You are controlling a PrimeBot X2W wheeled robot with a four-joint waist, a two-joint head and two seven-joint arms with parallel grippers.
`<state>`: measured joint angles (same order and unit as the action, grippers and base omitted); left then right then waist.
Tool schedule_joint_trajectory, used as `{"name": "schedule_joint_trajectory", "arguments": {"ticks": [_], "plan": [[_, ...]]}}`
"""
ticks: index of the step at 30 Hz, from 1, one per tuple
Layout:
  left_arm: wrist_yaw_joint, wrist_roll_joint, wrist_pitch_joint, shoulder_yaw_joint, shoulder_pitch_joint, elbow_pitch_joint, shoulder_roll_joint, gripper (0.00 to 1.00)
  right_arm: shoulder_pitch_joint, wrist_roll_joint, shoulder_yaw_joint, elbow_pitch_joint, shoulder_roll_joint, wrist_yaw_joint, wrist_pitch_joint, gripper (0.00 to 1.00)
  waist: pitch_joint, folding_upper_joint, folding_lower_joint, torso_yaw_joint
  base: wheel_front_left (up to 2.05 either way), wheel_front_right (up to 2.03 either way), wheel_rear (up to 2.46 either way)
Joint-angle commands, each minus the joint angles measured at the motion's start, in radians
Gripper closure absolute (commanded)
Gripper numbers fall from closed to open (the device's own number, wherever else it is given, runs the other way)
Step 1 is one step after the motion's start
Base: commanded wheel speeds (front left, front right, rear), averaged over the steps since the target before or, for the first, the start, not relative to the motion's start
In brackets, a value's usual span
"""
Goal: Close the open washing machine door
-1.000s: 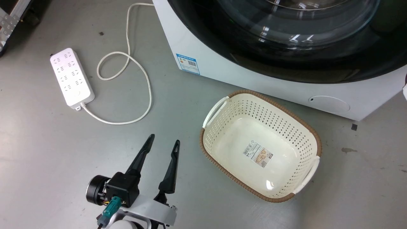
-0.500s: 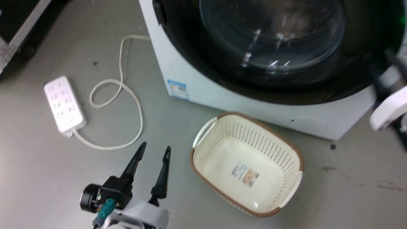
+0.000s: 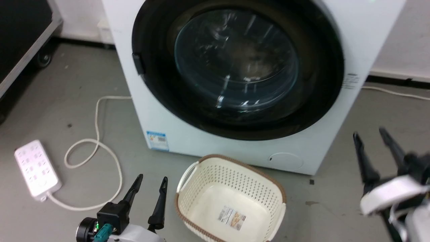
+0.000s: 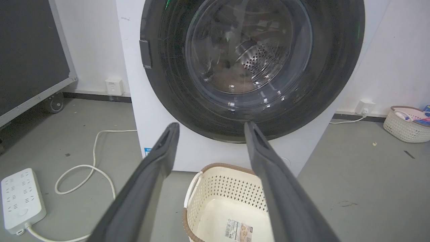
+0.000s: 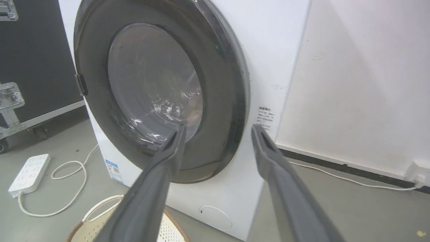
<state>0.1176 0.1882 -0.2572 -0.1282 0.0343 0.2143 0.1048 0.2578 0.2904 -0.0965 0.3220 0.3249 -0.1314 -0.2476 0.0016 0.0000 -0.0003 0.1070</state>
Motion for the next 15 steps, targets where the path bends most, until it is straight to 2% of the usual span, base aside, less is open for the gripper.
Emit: {"name": "schedule_joint_trajectory", "arguments": {"ticks": [1, 7, 11, 15], "plan": [[0.005, 0.003, -0.005, 0.003, -0.013, 0.002, 0.003, 0.0, -0.043, -0.032, 0.016, -0.034, -0.033, 0.001, -0.006, 0.0, -0.025, 0.0, 0.0003, -0.027, 0.0, 0.0, 0.0], [-0.001, 0.01, -0.005, 0.012, -0.026, -0.002, 0.001, 0.0, -0.229, -0.164, 0.137, -0.192, -0.196, 0.001, -0.009, 0.0, -0.036, 0.0, 0.0003, -0.047, 0.0, 0.0, 0.0], [0.0, 0.006, -0.005, 0.009, -0.031, -0.007, -0.001, 0.0, -0.294, -0.198, 0.166, -0.231, -0.245, 0.001, -0.006, 0.0, -0.035, 0.0, 0.0003, -0.051, 0.0, 0.0, 0.0], [-0.008, -0.001, -0.005, 0.007, -0.036, -0.009, -0.006, 0.0, -0.325, -0.22, 0.168, -0.231, -0.262, 0.001, -0.005, 0.0, -0.034, 0.0, 0.0003, -0.049, 0.0, 0.0, 0.0]]}}
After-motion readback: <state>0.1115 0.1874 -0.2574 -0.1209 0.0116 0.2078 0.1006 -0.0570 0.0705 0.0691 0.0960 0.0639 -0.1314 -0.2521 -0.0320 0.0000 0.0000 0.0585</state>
